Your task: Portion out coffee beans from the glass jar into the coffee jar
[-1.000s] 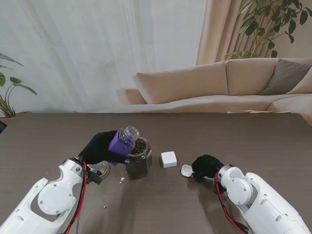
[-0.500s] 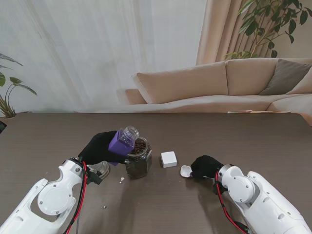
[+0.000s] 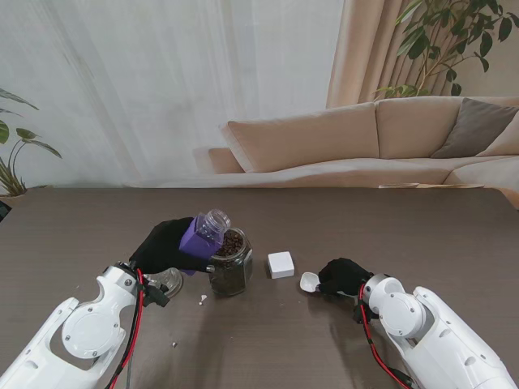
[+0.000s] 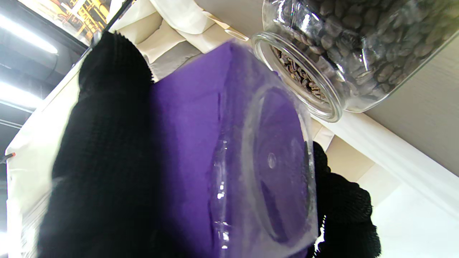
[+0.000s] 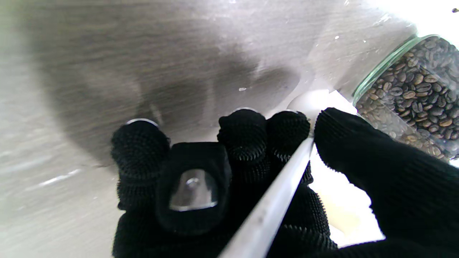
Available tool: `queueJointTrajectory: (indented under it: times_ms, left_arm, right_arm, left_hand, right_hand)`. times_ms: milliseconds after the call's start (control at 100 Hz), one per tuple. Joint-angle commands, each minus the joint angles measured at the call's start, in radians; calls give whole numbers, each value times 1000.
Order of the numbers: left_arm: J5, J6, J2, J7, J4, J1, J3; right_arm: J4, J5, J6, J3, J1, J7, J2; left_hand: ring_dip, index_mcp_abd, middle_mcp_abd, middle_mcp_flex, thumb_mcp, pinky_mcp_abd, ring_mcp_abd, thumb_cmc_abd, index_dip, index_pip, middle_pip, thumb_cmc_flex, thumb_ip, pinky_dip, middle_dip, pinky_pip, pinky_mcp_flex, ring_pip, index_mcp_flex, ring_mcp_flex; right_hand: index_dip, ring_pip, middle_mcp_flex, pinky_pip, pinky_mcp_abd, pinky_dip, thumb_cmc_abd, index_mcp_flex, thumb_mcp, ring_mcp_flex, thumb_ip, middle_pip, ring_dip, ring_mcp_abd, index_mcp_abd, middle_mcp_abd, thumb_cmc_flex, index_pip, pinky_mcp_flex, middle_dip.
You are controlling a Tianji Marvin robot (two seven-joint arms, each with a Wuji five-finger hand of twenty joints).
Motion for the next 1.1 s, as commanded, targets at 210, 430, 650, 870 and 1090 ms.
queueJointTrajectory:
  times_ms: [210, 430, 650, 870, 1090]
  left_arm:
    - [-3, 3, -3, -17, -8, 4, -6]
    - [-1, 8, -2, -22, -12, 7, -13]
    - [-1, 14, -2, -22, -13, 7, -16]
    - [3, 22, -2, -23, -18, 10, -21]
    - [10, 34, -1, -25, -28, 21, -30]
  right_arm:
    - [-26, 34, 5, 21, -27, -2, -14]
    - [-86, 38, 24, 54, -39, 4, -14]
    - [-167, 19, 58, 81, -31, 14, -11]
    - [-249, -15, 94, 76, 5, 20, -11]
    - [-323, -41, 141, 33, 63, 13, -17]
  left_hand:
    - [46, -109, -28, 60, 406, -65, 43, 533, 29, 137, 114, 377, 23, 24, 47, 1, -63, 162, 76, 51]
    - [47, -108, -29, 61, 407, -66, 41, 533, 31, 137, 116, 377, 23, 25, 47, 2, -61, 164, 77, 52]
    - [47, -108, -29, 60, 408, -66, 39, 533, 33, 138, 119, 377, 23, 25, 48, 3, -60, 165, 77, 53]
    - [47, -108, -30, 60, 408, -67, 40, 533, 33, 139, 120, 377, 23, 25, 48, 2, -60, 166, 76, 52]
    - [47, -108, -30, 61, 407, -66, 40, 532, 33, 140, 121, 377, 23, 25, 48, 2, -60, 165, 78, 53]
  right_hand:
    - [20, 63, 70, 30, 31, 43, -1, 56, 74, 30, 23, 31, 25, -52, 59, 65, -26, 66, 124, 17]
    - [17, 67, 81, 31, 41, 43, -10, 70, 81, 29, 27, 21, 28, -38, 68, 77, -19, 57, 127, 15]
    - [19, 69, 87, 31, 45, 43, -12, 77, 83, 28, 32, 14, 30, -33, 70, 82, -16, 50, 127, 16]
    - [20, 68, 88, 31, 45, 43, -12, 80, 79, 28, 37, 10, 31, -29, 69, 82, -17, 44, 128, 18]
    - [23, 59, 87, 29, 42, 42, -8, 81, 71, 29, 42, 6, 28, -40, 61, 78, -21, 38, 125, 20]
